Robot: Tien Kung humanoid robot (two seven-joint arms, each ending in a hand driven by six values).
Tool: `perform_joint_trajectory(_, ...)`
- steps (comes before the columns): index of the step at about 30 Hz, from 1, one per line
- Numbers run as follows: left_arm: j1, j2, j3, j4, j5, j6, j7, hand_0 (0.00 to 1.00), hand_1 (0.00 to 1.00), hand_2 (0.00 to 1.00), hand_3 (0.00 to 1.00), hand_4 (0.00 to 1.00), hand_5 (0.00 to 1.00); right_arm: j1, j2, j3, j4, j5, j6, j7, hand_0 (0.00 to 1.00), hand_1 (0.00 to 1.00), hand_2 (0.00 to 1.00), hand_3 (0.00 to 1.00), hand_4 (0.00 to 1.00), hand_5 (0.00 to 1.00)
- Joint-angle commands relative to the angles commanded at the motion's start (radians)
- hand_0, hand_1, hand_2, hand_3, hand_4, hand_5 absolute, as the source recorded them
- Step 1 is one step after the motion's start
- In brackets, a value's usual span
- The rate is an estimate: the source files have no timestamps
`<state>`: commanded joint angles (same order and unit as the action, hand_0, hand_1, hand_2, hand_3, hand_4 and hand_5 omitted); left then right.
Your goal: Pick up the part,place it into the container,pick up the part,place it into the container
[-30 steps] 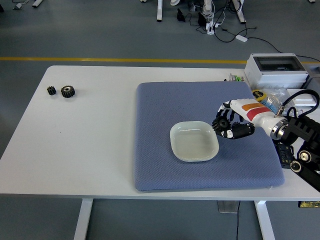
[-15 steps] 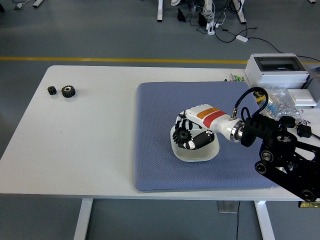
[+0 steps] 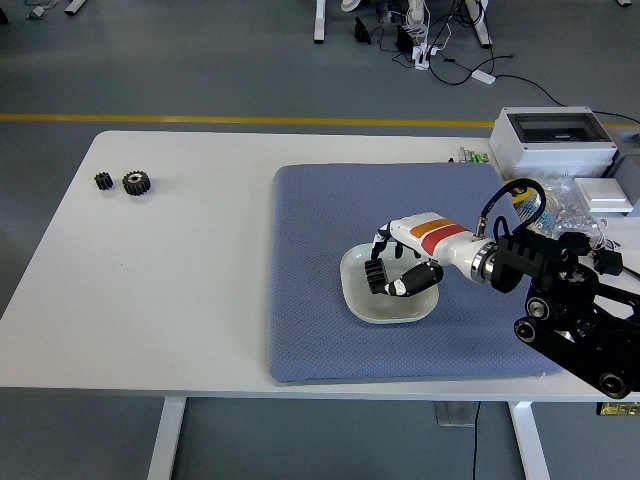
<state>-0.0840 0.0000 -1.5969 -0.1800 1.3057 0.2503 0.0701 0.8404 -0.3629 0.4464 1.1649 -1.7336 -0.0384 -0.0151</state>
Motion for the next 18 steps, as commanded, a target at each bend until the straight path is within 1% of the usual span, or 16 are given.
perform_joint_trajectory(6,0.003,0.000,0.004,0.000,0.002,-0.001,0.001,0.724,0.699,0.677,0.554,0.646,0.586,-0.003,-0.007,0.009,-0.002,0.004,0.003,0.001,0.393,0.523,0.722,0.634,0.847,0.307)
perform_joint_trajectory(11,0.003,0.000,0.005,0.000,0.006,-0.001,0.003,0.723,0.699,0.676,0.554,0.646,0.586,-0.012,0.001,-0.009,-0.022,0.010,0.008,0.005,0.394,0.527,0.723,0.636,0.849,0.318)
perform_joint_trajectory(18,-0.001,0.000,0.005,0.000,0.004,0.000,0.001,0.725,0.698,0.676,0.554,0.645,0.586,-0.016,0.007,-0.019,-0.018,0.006,-0.002,0.015,0.398,0.536,0.726,0.642,0.867,0.325)
